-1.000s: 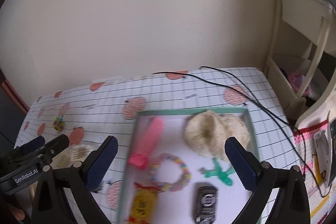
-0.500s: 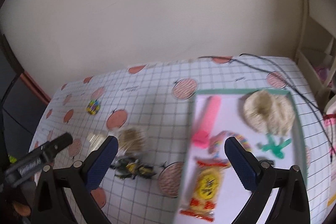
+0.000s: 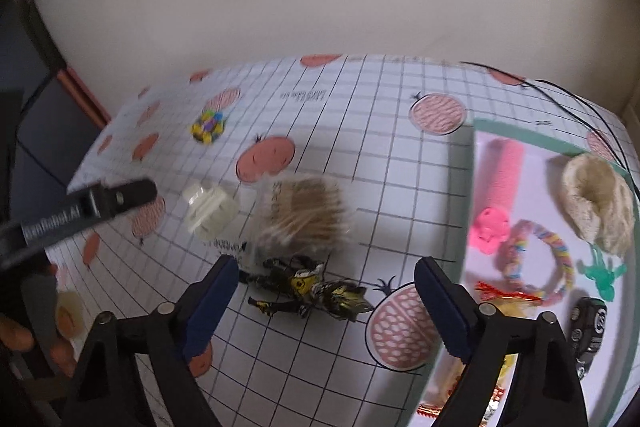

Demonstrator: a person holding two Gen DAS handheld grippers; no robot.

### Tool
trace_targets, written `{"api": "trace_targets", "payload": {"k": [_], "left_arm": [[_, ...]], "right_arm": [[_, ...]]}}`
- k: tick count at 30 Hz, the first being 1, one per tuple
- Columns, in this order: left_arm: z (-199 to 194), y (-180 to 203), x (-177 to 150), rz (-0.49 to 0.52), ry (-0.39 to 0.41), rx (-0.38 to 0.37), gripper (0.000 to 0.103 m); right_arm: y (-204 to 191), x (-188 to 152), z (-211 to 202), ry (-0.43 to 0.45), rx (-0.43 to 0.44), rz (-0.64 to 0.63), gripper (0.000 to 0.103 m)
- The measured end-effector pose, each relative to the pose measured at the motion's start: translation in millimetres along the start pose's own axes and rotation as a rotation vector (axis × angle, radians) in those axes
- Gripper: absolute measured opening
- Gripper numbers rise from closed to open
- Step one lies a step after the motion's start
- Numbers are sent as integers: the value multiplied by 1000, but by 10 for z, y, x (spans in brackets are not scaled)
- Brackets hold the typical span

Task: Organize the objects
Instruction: 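Move left tool to the white claw clip while right tool approaches the black-yellow candies, then close left tool on the white claw clip while right tool grasps the wrapped candies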

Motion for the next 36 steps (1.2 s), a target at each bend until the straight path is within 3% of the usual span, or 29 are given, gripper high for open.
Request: {"api": "trace_targets", "payload": {"k": [22, 36], "left_arm": [[592, 14, -56, 69, 3, -63, 94], [682, 191, -135, 150, -16, -64, 93]], "right_arm": [[-57, -169, 429, -98, -21, -74, 90], [-73, -189, 439, -75, 27, -60, 86]]}}
Point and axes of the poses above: each gripper's, at about its wrist camera, not at the fingertips, and z roughly the way its jaws point, y to its right, x to its top, the point moved 3 cm from there along z, roughly the way its jaws point, and after that the axes turned 4 degrees about -x, right-handed, at the moved point
